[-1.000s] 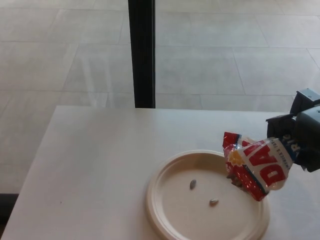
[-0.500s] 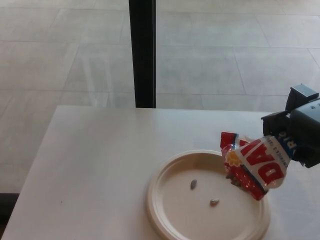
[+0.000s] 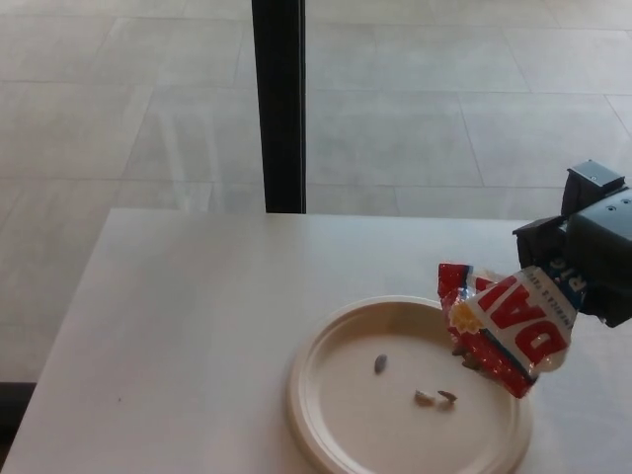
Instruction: The robot uses its right hand to pick up a bag of sunflower seeds kept in the middle of the desk and tilts it over a plate kept next to it to pour out a few seeds and then puts the bag of seeds back on the desk
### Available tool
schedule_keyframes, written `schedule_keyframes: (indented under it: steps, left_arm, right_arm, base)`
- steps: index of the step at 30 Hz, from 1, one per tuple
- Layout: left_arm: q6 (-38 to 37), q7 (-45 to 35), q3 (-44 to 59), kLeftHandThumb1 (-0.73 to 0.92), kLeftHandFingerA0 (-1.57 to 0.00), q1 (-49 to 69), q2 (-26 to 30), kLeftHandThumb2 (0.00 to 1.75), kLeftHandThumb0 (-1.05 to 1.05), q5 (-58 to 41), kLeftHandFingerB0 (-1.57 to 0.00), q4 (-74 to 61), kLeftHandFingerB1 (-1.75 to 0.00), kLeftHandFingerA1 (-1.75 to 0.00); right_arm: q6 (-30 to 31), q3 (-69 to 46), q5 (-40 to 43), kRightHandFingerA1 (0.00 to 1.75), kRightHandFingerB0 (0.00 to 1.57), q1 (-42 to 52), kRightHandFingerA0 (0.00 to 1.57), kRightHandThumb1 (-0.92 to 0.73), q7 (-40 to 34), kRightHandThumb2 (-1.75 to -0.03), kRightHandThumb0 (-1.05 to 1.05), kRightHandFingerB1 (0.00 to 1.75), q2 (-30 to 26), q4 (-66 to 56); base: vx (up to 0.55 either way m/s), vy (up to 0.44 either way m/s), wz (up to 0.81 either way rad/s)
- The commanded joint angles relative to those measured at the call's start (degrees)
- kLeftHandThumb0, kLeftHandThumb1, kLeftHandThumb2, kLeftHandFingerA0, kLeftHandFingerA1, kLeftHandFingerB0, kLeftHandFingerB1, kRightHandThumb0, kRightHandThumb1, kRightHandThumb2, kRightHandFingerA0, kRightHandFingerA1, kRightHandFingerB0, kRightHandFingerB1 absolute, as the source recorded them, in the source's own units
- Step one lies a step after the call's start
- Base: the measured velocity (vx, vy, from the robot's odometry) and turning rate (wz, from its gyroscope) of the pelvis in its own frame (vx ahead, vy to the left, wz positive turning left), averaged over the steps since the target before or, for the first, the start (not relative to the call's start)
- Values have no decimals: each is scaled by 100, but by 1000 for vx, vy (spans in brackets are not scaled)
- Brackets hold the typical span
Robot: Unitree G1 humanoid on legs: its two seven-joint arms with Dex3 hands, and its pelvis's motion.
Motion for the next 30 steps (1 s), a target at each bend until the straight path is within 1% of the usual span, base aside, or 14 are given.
schedule_keyframes:
  steps: [1, 2, 14, 15, 16, 19, 20, 23, 24, 25, 27, 28, 29, 30]
  left_arm:
    - [62, -4, -16, 65, -44, 17, 157, 104, -82, 20, -36, 2, -50, -61]
    - [56, -11, -22, 81, -49, 17, 157, 65, -83, 24, -44, 4, -35, -53]
    - [47, -84, -2, 82, -47, 32, 167, 65, -81, -19, -43, -40, -37, -54]
    - [61, -76, -16, 65, -46, 19, 173, 85, -85, 1, -39, -24, -44, -57]
    - [77, -72, -22, 82, -46, 4, 178, 65, -79, 10, -42, -11, -35, -49]
    - [110, -61, -11, 64, -42, -29, 169, 105, -79, 2, -34, 19, -49, -60]
    - [97, -79, -8, 81, -46, -22, 171, 65, -82, -4, -39, 9, -35, -54]
    - [23, -90, -38, 82, -48, 3, 185, 64, -82, 26, -40, -27, -35, -54]
    - [45, -86, -36, 65, -43, -9, 186, 105, -79, 28, -33, -3, -49, -61]
    - [68, -86, -15, 81, -48, -13, 183, 65, -80, 3, -43, 3, -36, -54]
    - [69, -80, -20, 82, -49, -15, 200, 65, -82, 16, -44, 11, -36, -53]
    - [53, -83, -26, 64, -43, -22, 206, 105, -79, 26, -37, 17, -51, -61]
    - [37, -84, -28, 64, -43, -20, 201, 105, -79, 25, -37, 12, -51, -61]
    - [48, -90, -35, 83, -48, -21, 206, 66, -81, 27, -41, 6, -36, -53]
  right_arm:
    - [-20, 3, -72, 175, 74, -117, 88, -61, 19, -98, -22, 152, -113, -26]
    - [-13, 27, -107, 175, 75, -131, 89, -62, 49, -99, -23, 152, -126, -40]
    - [86, 173, -385, 175, 76, -242, 90, -62, 110, -86, -25, 137, -156, -150]
    - [57, 192, -387, 175, 77, -272, 91, -61, 120, -86, -25, 137, -157, -141]
    - [20, 207, -411, 175, 78, -287, 92, -62, 84, -82, -26, 136, -164, -129]
    - [8, 281, -494, 175, 80, -365, 93, -64, 85, -82, -27, 126, -165, -131]
    - [28, 317, -565, 175, 79, -386, 89, -67, 84, -75, -29, 123, -170, -138]
    - [134, 406, -727, 175, 78, -426, 86, -72, 133, -66, -32, 117, -159, -186]
    - [142, 432, -768, 132, 82, -431, 114, -56, 114, -99, -38, 106, -152, -192]
    - [155, 447, -793, 175, 72, -427, 85, -72, 121, -66, -32, 138, -151, -214]
    - [148, 467, -835, 175, 75, -398, 87, -68, 74, -66, -34, 147, -145, -260]
    - [144, 493, -899, 175, 74, -396, 88, -68, 29, -72, -31, 154, -155, -287]
    - [130, 536, -981, 175, 74, -419, 88, -68, 9, -72, -31, 154, -173, -292]
    - [121, 551, -1019, 175, 71, -428, 88, -66, -3, -76, -30, 158, -184, -295]
  base:
    - [0, 0, 0]
    - [0, 0, 0]
    - [0, 0, 0]
    - [0, 0, 0]
    - [0, 0, 0]
    - [0, 0, 0]
    - [0, 0, 0]
    - [0, 0, 0]
    - [0, 0, 0]
    - [0, 0, 0]
    - [0, 0, 0]
    - [0, 0, 0]
    - [0, 0, 0]
    - [0, 0, 0]
